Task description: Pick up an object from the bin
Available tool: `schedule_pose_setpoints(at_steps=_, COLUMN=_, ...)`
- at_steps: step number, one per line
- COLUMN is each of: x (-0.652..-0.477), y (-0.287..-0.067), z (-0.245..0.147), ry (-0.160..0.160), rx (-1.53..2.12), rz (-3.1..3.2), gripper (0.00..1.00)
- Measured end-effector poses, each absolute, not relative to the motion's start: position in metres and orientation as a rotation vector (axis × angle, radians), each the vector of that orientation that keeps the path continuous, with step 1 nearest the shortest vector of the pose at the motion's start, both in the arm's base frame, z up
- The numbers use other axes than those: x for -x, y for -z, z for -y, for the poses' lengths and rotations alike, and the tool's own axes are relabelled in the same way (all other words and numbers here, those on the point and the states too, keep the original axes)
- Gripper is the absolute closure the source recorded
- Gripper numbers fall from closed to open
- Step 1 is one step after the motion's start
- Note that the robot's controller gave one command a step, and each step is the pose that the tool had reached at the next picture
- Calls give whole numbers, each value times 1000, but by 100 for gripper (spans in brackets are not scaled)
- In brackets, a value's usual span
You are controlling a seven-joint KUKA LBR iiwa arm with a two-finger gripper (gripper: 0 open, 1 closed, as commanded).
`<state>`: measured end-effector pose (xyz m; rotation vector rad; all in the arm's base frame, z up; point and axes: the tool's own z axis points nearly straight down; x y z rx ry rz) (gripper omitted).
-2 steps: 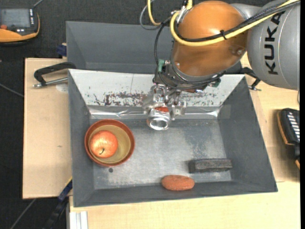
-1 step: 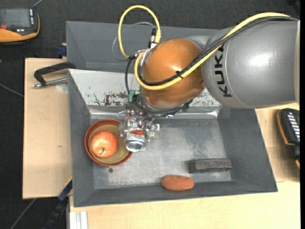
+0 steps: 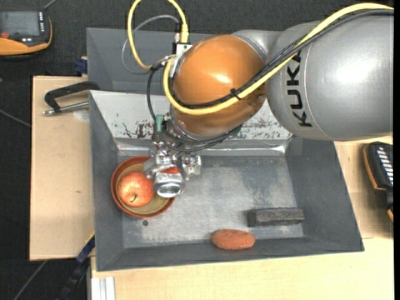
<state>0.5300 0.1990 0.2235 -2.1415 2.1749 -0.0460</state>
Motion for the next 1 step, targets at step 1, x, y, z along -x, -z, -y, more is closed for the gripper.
schedule_pose_setpoints(at_steps=1, x=-547, y=-169, z=-193, ry=39, rx=2104, rz=-2211, gripper=100)
